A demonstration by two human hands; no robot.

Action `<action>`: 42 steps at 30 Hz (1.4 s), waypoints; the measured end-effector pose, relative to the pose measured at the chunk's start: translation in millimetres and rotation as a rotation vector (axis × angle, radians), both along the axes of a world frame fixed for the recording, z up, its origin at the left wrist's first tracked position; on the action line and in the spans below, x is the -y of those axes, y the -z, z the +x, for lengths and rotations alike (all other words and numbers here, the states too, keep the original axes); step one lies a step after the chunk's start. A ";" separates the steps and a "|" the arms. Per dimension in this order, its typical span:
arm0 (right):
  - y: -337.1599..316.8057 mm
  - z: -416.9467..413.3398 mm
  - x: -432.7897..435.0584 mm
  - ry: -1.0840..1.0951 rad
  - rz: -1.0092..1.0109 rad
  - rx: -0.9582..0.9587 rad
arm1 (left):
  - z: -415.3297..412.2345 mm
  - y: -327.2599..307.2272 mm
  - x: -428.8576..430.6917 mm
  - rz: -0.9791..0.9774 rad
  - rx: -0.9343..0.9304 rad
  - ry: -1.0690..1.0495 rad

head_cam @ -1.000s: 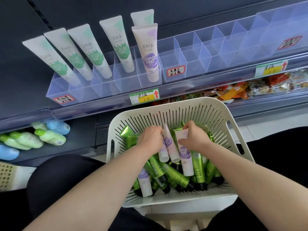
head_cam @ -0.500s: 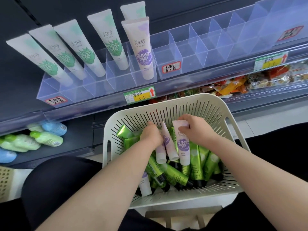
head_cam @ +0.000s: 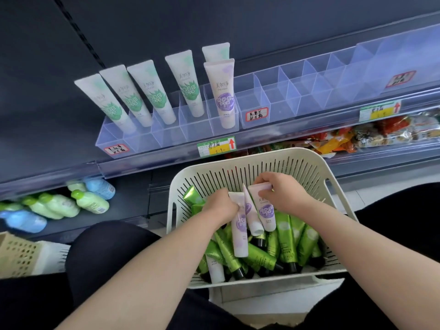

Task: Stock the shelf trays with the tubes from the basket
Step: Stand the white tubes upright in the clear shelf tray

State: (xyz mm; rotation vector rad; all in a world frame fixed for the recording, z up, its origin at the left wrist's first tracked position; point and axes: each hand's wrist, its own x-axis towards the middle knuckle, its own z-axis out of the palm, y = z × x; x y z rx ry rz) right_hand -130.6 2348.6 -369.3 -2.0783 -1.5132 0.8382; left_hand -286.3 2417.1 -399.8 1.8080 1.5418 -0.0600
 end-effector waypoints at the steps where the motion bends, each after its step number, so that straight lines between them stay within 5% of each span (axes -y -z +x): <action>1: -4.0 -2.4 1.1 -0.003 0.008 0.014 | -2.2 -6.3 2.2 0.047 0.004 0.031; 15: -107.1 -31.7 1.8 -0.085 0.329 0.271 | -38.9 -121.8 7.2 0.536 0.294 -0.032; 24: -201.8 -60.5 -54.1 -0.039 0.619 0.470 | -67.6 -220.9 -22.3 0.844 0.540 -0.295; 34: -202.1 -85.3 -129.2 -0.019 0.592 0.569 | -89.4 -234.9 -68.1 0.819 0.641 -0.389; 42: -184.8 -81.8 -150.2 -0.092 0.435 0.721 | -78.8 -226.7 -107.0 0.767 0.490 -0.302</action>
